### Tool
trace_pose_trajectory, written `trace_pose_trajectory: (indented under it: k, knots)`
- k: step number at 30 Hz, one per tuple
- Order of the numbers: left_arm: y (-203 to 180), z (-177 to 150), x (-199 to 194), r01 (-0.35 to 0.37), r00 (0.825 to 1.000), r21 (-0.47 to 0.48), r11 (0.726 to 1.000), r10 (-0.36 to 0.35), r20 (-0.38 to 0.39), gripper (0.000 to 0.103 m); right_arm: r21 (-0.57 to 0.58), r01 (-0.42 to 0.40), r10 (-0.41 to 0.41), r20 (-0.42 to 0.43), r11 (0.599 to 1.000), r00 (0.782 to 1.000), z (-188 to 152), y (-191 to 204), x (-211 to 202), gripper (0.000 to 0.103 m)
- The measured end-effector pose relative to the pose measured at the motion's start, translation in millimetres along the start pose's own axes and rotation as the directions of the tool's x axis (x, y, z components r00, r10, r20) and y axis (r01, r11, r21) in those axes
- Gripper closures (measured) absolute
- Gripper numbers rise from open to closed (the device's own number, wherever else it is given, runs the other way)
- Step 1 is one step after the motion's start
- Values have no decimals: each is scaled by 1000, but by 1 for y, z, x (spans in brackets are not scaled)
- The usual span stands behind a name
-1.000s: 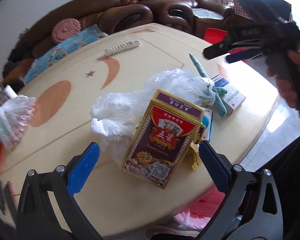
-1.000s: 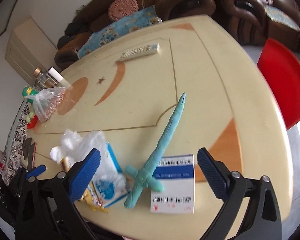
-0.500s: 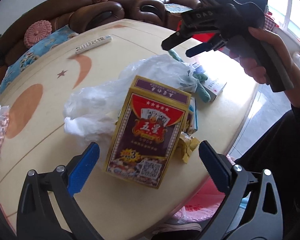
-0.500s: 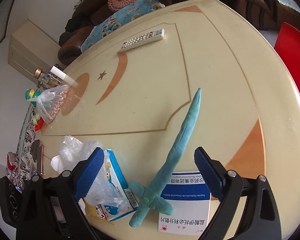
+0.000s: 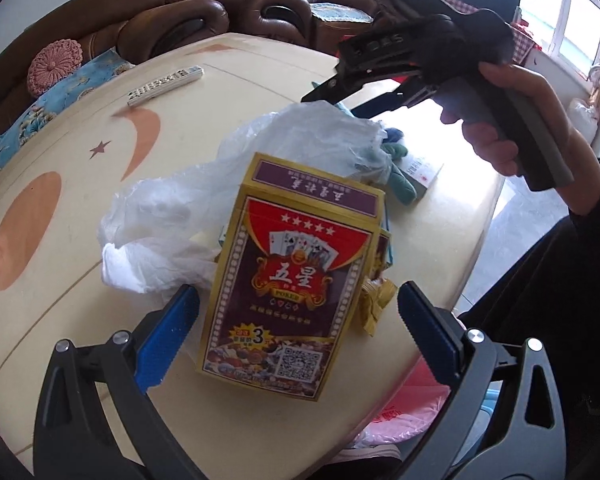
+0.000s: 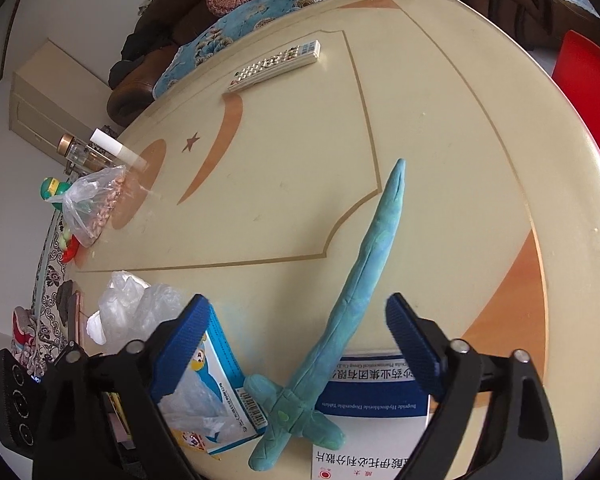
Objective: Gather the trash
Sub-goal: 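Close the left tool on the card box while the right tool closes on the sword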
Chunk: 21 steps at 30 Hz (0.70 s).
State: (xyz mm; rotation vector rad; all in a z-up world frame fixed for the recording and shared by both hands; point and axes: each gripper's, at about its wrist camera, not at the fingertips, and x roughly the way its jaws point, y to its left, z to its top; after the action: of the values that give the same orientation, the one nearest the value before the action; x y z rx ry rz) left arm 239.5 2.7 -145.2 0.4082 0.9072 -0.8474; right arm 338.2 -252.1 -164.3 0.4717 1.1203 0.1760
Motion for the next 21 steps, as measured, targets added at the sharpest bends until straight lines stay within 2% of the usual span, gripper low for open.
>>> trace_pose_trajectory:
  k: [3,9,13,16,18,19,20,21]
  knots:
    - [-1,-1,1,31,999,-8,999,-31,-10,6,10,3,-3,-8,1000,1000,-1,-3,4,29]
    - [1,-1,4,24,1000,-33,999,-24,-14,6,9,13,-13,-3,1000,1000,-2,-5,4,29]
    - [4,-1,3,21,1000,-55,998,-21,-7,6,14,9,-9,-3,1000,1000,-2,-7,4,36]
    - [3,-1,5,9,1000,-53,999,-10,-8,6,19,4,-4,-1,1000,1000,-3,-8,5,37]
    - [1,-2,5,-3,1000,-45,999,3,-9,11,16,4,-4,-1,1000,1000,-3,-7,6,43]
    - [0,-2,4,-6,1000,-45,999,5,-8,14,14,-1,1,-1,1000,1000,-3,-6,6,58]
    - [0,-1,4,-9,1000,-49,999,9,-8,15,13,-6,6,-2,1000,1000,-3,-6,5,66]
    - [2,-1,3,-12,1000,-58,998,12,-7,17,14,-11,11,1,1000,1000,-4,-6,5,68]
